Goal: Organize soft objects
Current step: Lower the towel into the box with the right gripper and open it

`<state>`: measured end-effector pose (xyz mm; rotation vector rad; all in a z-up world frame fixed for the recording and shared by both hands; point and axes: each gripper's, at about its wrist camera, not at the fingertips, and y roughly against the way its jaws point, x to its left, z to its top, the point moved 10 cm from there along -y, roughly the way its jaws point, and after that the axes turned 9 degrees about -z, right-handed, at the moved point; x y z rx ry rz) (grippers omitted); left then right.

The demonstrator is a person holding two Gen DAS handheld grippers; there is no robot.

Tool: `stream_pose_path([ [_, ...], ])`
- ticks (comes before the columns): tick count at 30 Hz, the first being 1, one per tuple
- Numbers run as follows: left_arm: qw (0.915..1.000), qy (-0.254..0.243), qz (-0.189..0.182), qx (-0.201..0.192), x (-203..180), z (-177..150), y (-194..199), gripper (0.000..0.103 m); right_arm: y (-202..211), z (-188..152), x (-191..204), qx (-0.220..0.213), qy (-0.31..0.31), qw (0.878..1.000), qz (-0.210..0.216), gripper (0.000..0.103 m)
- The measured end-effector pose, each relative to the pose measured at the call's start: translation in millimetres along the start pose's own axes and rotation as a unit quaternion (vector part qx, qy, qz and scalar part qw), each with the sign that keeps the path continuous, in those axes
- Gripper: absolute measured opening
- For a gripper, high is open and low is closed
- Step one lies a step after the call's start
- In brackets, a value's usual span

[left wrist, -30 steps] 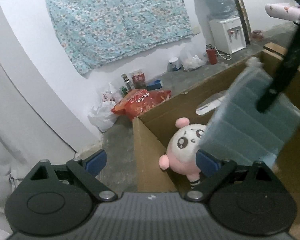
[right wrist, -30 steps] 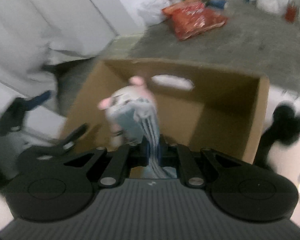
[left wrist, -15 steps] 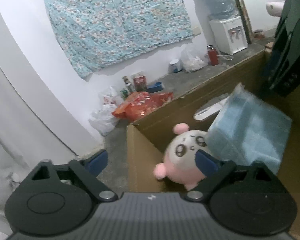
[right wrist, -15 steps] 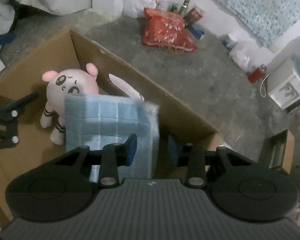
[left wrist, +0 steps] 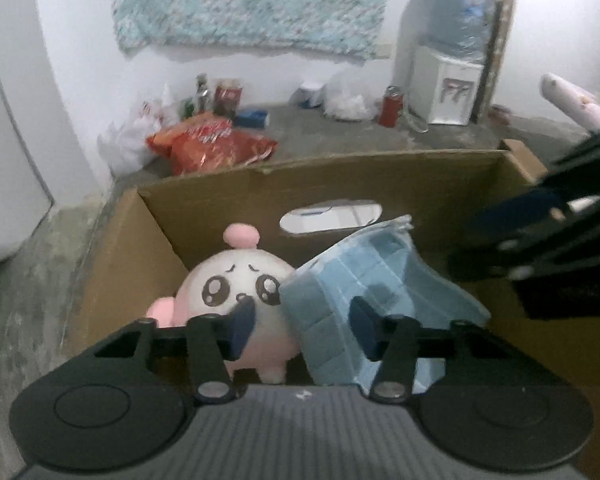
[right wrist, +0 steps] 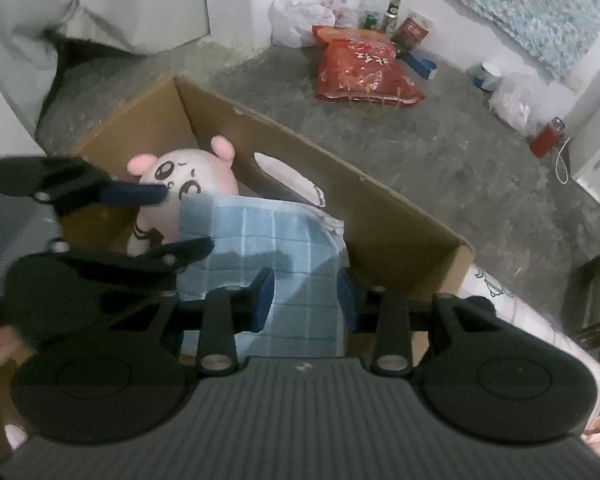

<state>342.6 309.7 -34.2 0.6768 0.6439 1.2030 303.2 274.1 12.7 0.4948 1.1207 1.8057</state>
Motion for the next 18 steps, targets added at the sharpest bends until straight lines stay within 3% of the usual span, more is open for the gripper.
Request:
stream_pose_path([
  [1, 1.0, 0.007, 0.003, 0.001, 1.1, 0.8, -4.9, 0.035, 1.3, 0.3, -2.3, -0.005, 0.001, 1.0, -0.005, 0.033],
  [2, 0.9999, 0.009, 0.012, -0.008, 2.0, 3.7, -6.8, 0.007, 2.7, 0.2, -5.2, -0.009, 0.005, 1.0, -0.012, 0.033],
  [3, 0.9996, 0.002, 0.021, -0.018, 1.1, 7.6, -6.8, 0.004, 3.8, -0.4, -7.4, -0.013, 0.009, 1.0, -0.015, 0.033],
  [6, 0.9997, -0.003, 0.01, -0.021, -4.5, 12.1, -10.3, 0.004, 5.6, -1.7, -14.4, -0.014, 0.001, 1.0, -0.011, 0.033],
  [10, 0.9989, -0.045, 0.008, -0.013, -20.4, 16.3, -18.7, 0.004, 7.4, -4.2, -22.7, -0.018, -0.015, 1.0, 0.001, 0.033],
  [14, 0.9965, -0.075, 0.037, 0.0, -27.5, 24.2, -41.9, 0.004, 7.6, -4.0, -29.1, -0.025, -0.033, 0.999, 0.008, 0.033],
  [16, 0.9945, -0.083, 0.064, 0.012, -25.9, 29.1, -57.4, 0.011, 6.3, -4.0, -29.0, -0.024, -0.042, 0.999, 0.016, 0.033],
  [17, 0.9936, -0.082, 0.074, 0.025, -24.8, 29.4, -64.6, 0.019, 6.5, -4.3, -28.9, -0.024, -0.042, 0.999, 0.018, 0.033],
  [18, 0.9926, -0.085, 0.079, 0.037, -25.5, 29.4, -69.6, 0.041, 7.6, -4.8, -28.3, -0.025, -0.04, 0.999, 0.018, 0.033],
])
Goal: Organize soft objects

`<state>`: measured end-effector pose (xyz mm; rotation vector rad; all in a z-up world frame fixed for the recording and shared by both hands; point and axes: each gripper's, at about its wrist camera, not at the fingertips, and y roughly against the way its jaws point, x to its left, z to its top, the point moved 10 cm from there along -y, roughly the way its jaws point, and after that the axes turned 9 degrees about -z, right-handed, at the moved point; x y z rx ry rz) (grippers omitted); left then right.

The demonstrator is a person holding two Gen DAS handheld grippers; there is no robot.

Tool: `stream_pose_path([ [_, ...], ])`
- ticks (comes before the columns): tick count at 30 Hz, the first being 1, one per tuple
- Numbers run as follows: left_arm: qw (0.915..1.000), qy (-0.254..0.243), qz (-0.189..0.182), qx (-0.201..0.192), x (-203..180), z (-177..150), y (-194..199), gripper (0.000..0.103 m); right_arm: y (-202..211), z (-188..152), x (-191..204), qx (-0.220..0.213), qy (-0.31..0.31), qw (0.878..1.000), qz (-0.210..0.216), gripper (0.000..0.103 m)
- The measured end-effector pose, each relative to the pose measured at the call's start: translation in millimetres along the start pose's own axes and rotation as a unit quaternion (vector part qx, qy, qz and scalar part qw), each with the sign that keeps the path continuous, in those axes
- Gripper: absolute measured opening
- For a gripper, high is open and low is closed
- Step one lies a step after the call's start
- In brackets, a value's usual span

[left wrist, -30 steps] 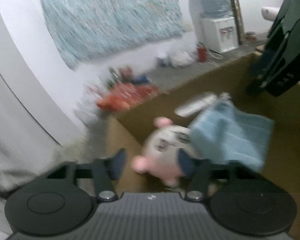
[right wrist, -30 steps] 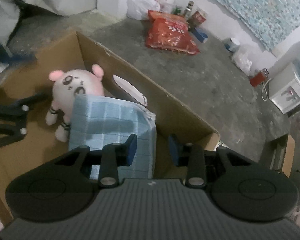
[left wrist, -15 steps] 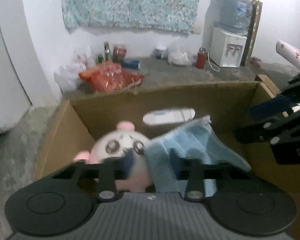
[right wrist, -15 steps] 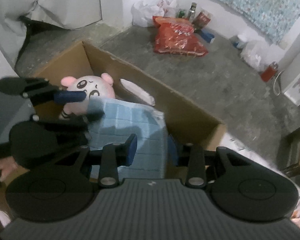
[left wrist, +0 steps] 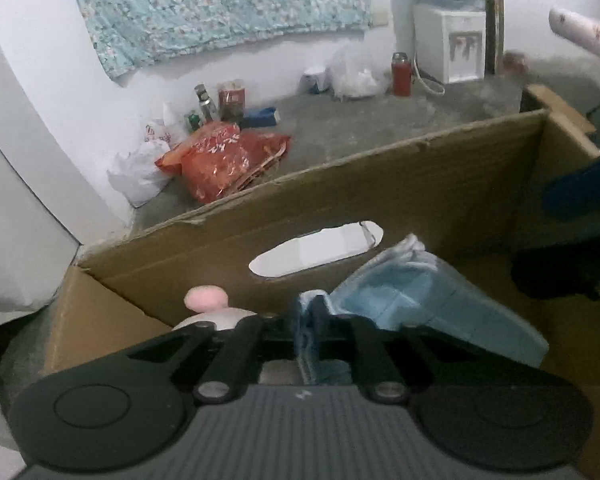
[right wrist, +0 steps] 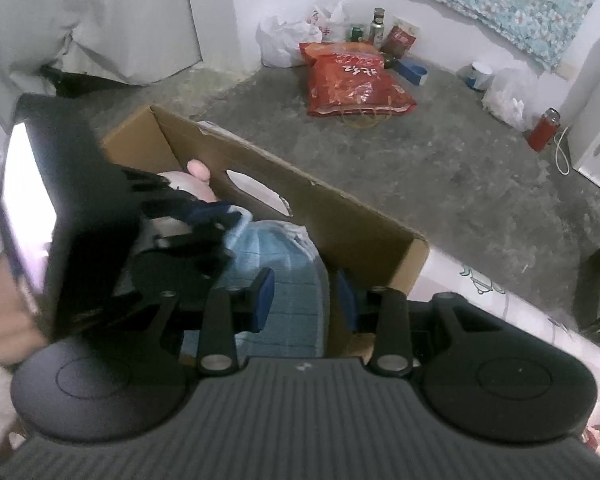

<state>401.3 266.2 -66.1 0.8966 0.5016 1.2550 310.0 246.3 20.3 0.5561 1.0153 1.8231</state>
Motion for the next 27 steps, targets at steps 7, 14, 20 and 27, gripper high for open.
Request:
stream_pose_path([
  [7, 0.997, 0.009, -0.007, -0.077, -4.5, 6.7, 55.2, 0.039, 22.5, 5.8, -8.7, -0.03, -0.007, 1.0, 0.005, 0.033],
  [14, 0.9851, 0.106, -0.127, -0.046, -39.6, 5.1, 31.3, 0.059, 46.8, 11.5, -30.7, -0.053, -0.035, 0.998, 0.003, 0.033],
  [20, 0.9832, 0.156, -0.091, -0.029, -46.1, 7.4, -8.8, 0.077, 54.4, 7.5, -54.4, -0.064, -0.031, 0.997, -0.019, 0.034],
  [27, 0.9829, 0.179, -0.036, -0.024, -43.4, -0.9, -34.3, 0.037, 41.0, -9.4, -68.0, -0.047, -0.053, 0.997, -0.005, 0.034],
])
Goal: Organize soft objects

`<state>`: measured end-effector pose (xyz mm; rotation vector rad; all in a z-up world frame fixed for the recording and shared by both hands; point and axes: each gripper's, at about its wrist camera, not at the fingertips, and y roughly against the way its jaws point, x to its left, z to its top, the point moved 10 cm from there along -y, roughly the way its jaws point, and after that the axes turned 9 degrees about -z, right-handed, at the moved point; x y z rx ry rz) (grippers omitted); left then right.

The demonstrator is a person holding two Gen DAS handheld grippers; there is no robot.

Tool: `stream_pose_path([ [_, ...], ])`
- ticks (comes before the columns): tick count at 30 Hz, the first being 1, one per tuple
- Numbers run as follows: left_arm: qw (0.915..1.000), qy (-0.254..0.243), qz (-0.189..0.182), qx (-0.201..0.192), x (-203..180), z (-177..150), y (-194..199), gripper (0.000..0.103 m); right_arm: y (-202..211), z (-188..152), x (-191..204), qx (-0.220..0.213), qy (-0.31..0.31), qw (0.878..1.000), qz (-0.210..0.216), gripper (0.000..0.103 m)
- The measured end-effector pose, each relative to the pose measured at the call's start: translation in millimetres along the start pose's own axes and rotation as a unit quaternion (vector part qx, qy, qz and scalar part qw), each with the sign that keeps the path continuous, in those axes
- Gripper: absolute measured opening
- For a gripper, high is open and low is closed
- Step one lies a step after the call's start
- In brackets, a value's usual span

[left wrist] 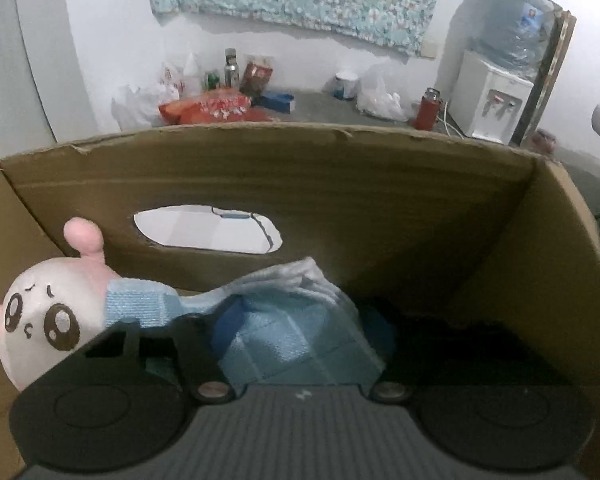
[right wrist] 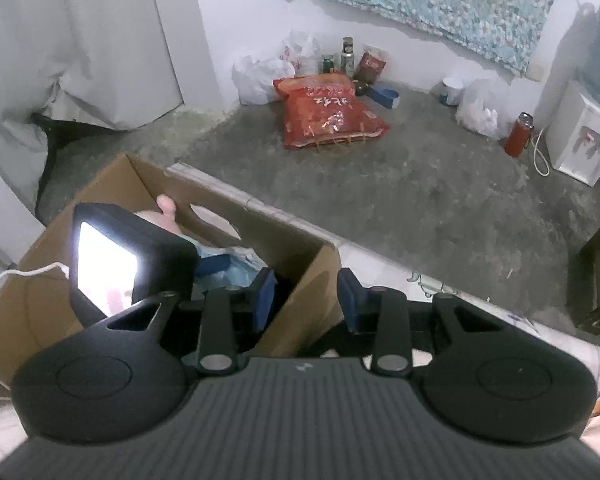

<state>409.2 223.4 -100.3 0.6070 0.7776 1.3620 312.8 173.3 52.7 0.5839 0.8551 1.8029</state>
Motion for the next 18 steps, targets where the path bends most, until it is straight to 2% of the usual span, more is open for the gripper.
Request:
stream_pose_path([
  [1, 1.0, -0.005, 0.002, -0.007, -0.3, -0.4, 1.7, 0.025, -2.6, -2.9, 1.1, 0.004, -0.001, 1.0, 0.003, 0.034],
  [3, 0.9995, -0.025, 0.018, -0.011, 1.2, 0.4, 6.7, 0.016, -6.2, -6.2, 2.1, 0.007, -0.007, 1.0, 0.008, 0.034],
  [7, 0.9967, -0.079, -0.02, -0.009, -0.9, -1.4, 19.0, 0.013, -8.6, -6.7, 5.5, 0.008, -0.014, 1.0, 0.017, 0.034],
  [9, 0.988, -0.145, -0.049, -0.017, -14.6, -7.1, 29.7, 0.013, -7.2, -5.1, 8.0, 0.006, -0.01, 1.0, 0.02, 0.034],
  [10, 0.9814, -0.176, -0.075, -0.018, -24.3, -11.7, 35.0, 0.014, -6.7, -3.8, 8.5, 0.005, -0.009, 1.0, 0.022, 0.034],
  [12, 0.961, -0.239, -0.138, -0.019, -46.6, -20.5, 46.9, 0.015, -4.1, -3.4, 11.4, 0.005, -0.006, 1.0, 0.024, 0.034],
  [13, 0.9539, -0.263, -0.145, -0.005, -52.9, -24.3, 46.1, 0.017, -3.7, -3.7, 12.5, 0.006, -0.002, 1.0, 0.023, 0.034],
  [15, 0.9515, -0.276, -0.134, 0.013, -53.9, -26.4, 37.4, 0.035, -3.4, -2.2, 10.6, 0.003, -0.002, 1.0, 0.011, 0.033],
  [16, 0.9541, -0.271, -0.126, 0.021, -51.1, -26.1, 32.3, 0.04, -4.1, -0.9, 9.2, 0.001, 0.0, 1.0, 0.008, 0.033],
  [18, 0.9621, -0.252, -0.103, 0.02, -41.3, -23.6, 30.5, 0.063, -5.0, -0.2, 8.3, 0.006, -0.014, 1.0, 0.019, 0.033],
])
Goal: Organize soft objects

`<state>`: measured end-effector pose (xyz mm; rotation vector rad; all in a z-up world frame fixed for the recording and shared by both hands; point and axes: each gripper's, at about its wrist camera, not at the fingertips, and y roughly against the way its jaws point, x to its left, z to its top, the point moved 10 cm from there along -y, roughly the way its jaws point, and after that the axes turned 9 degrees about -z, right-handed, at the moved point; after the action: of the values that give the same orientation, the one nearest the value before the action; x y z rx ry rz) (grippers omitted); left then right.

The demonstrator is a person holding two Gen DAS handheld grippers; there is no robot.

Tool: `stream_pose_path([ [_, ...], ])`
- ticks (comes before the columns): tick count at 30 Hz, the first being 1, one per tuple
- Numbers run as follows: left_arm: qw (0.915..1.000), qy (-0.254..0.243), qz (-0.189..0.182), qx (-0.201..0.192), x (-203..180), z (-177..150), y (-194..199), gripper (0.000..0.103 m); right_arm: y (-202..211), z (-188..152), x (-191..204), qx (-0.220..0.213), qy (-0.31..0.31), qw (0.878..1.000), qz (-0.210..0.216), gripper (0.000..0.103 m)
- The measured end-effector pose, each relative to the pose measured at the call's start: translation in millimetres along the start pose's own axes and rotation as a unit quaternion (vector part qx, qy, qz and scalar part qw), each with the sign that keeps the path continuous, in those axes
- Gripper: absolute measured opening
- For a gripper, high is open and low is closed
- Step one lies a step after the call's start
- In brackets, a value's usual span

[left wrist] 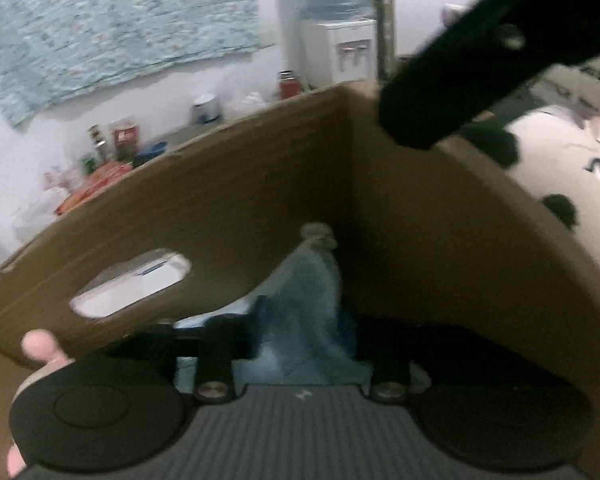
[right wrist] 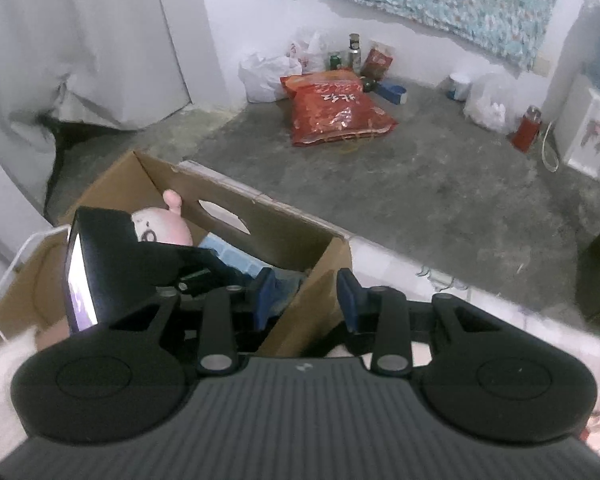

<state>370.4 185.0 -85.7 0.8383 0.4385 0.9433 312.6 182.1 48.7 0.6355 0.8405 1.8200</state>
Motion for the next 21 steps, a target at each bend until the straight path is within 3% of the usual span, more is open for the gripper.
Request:
stream_pose_path([
  [3, 0.9994, 0.027, 0.004, -0.022, 11.2, -3.2, 19.3, 0.082, 2.0, 1.4, 1.5, -0.005, 0.001, 1.0, 0.004, 0.033],
  [5, 0.996, 0.071, -0.029, -0.046, 16.8, -3.1, 39.7, 0.079, 5.1, 2.6, 4.6, -0.014, 0.009, 1.0, 0.004, 0.033],
  [7, 0.987, 0.118, -0.075, -0.08, 23.2, 0.6, 61.3, 0.045, 7.6, 2.0, 9.3, -0.016, 0.007, 1.0, 0.01, 0.033],
  [8, 0.9829, 0.135, -0.092, -0.085, 26.3, 0.5, 67.2, 0.016, 8.3, 2.4, 11.4, -0.016, 0.007, 1.0, 0.013, 0.033],
  [9, 0.9801, 0.153, -0.1, -0.077, 29.7, -1.2, 66.7, 0.006, 8.9, 3.1, 13.3, -0.016, 0.006, 1.0, 0.015, 0.033],
  [11, 0.9795, 0.172, -0.091, -0.051, 36.6, -6.5, 53.6, 0.008, 10.5, 2.3, 16.8, -0.015, 0.009, 1.0, 0.016, 0.033],
  [14, 0.9877, 0.147, -0.054, -0.004, 32.2, -18.8, 23.8, 0.007, 14.9, -0.3, 18.4, -0.014, 0.011, 1.0, 0.019, 0.033],
  [15, 0.9885, 0.143, -0.05, -0.002, 31.1, -21.2, 15.3, 0.007, 16.3, -1.4, 18.9, -0.013, 0.012, 1.0, 0.02, 0.033],
  [16, 0.988, 0.145, -0.05, -0.023, 30.6, -17.3, 14.9, 0.007, 17.5, -2.0, 19.8, -0.013, 0.013, 1.0, 0.021, 0.033],
  [19, 0.9858, 0.141, -0.082, -0.036, 20.7, -8.7, 11.0, 0.009, 22.8, -1.4, 20.3, -0.015, 0.011, 0.999, 0.026, 0.033],
  [21, 0.9903, 0.111, -0.076, -0.033, 12.7, -5.9, 13.5, 0.022, 26.6, -1.3, 19.6, -0.019, 0.016, 0.999, 0.023, 0.033],
])
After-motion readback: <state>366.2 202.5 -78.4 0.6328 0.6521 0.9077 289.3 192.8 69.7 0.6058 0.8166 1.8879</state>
